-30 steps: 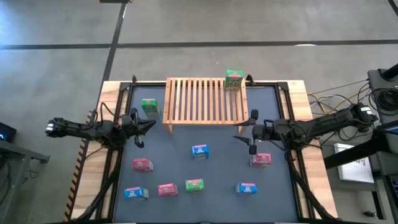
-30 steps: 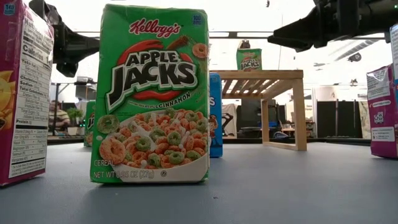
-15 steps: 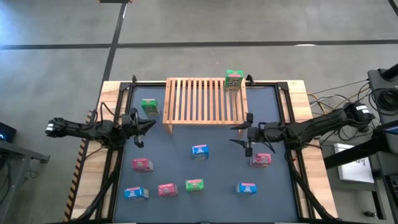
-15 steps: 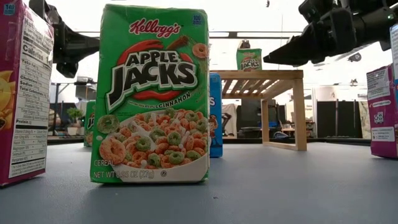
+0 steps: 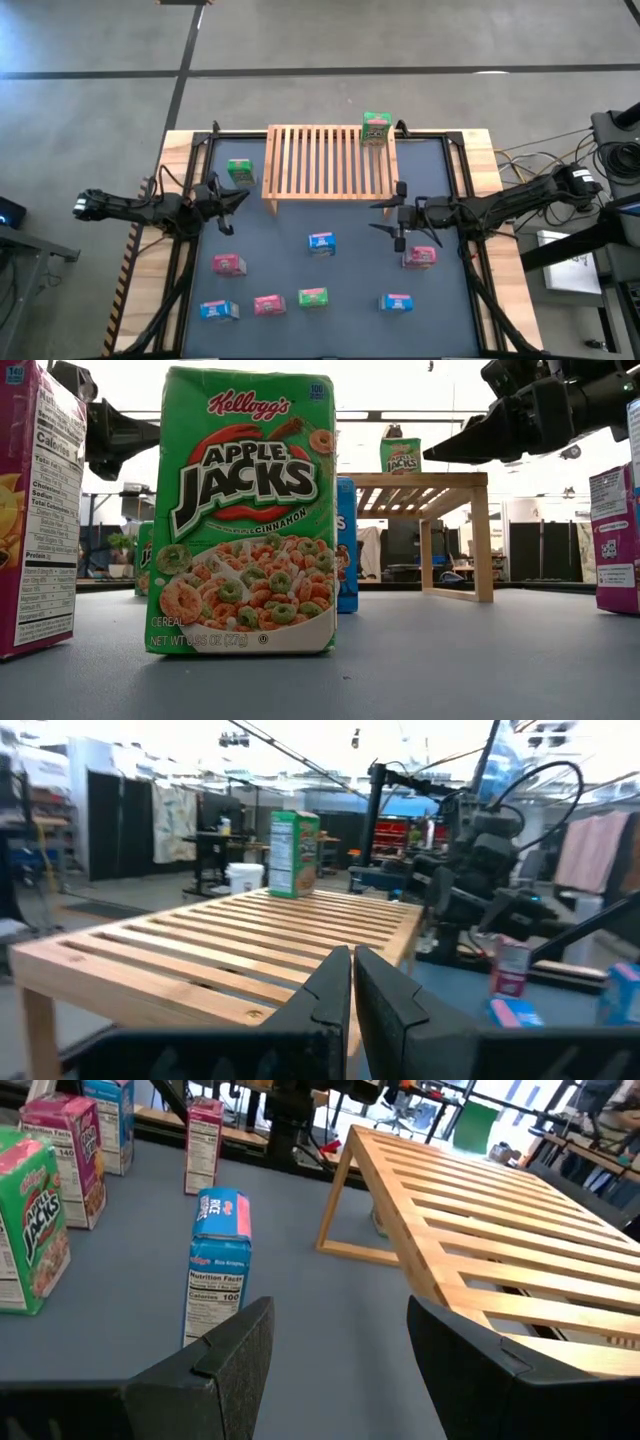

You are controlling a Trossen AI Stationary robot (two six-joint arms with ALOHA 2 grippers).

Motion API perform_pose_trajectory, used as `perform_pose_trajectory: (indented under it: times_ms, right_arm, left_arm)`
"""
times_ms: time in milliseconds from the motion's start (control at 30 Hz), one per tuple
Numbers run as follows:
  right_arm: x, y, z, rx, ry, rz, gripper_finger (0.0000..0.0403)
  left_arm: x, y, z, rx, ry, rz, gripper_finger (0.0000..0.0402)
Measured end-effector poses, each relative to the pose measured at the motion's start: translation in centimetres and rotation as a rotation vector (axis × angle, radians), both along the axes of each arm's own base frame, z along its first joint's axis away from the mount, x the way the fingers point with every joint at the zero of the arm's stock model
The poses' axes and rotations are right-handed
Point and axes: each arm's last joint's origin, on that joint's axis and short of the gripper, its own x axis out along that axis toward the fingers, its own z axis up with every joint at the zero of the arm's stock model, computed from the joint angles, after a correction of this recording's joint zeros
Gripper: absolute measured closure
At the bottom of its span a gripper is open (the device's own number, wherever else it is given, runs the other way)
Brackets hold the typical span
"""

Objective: Stack cereal on shelf
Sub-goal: Put the top green cereal box on the shelf aligned with the other green cereal box

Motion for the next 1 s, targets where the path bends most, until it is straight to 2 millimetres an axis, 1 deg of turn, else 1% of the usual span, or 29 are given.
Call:
perform_pose_trajectory:
  times_ms: [300,433,667,833,1000]
  right_arm:
    - [0.0,0.0,0.0,0.024,-0.001,-0.005,0.0184]
    - [0.0,0.0,-0.1,0.022,0.006,-0.005,0.0184]
    - [0.2,0.0,-0.5,0.07,0.025,-0.017,0.0184]
    - [0.4,0.0,-0.9,0.044,0.042,-0.018,0.0184]
    - [0.4,0.0,-0.9,0.054,0.039,-0.019,0.0184]
  left_arm:
    - [0.0,0.0,0.2,0.071,0.01,0.019,0.0401]
    - [-0.2,0.0,0.7,0.114,-0.03,0.033,0.0401]
    - [-0.3,0.1,1.3,0.105,-0.095,0.035,0.0401]
    - [-0.5,0.0,1.7,0.07,-0.148,0.017,0.0401]
    - [-0.5,0.0,1.7,0.067,-0.154,0.016,0.0401]
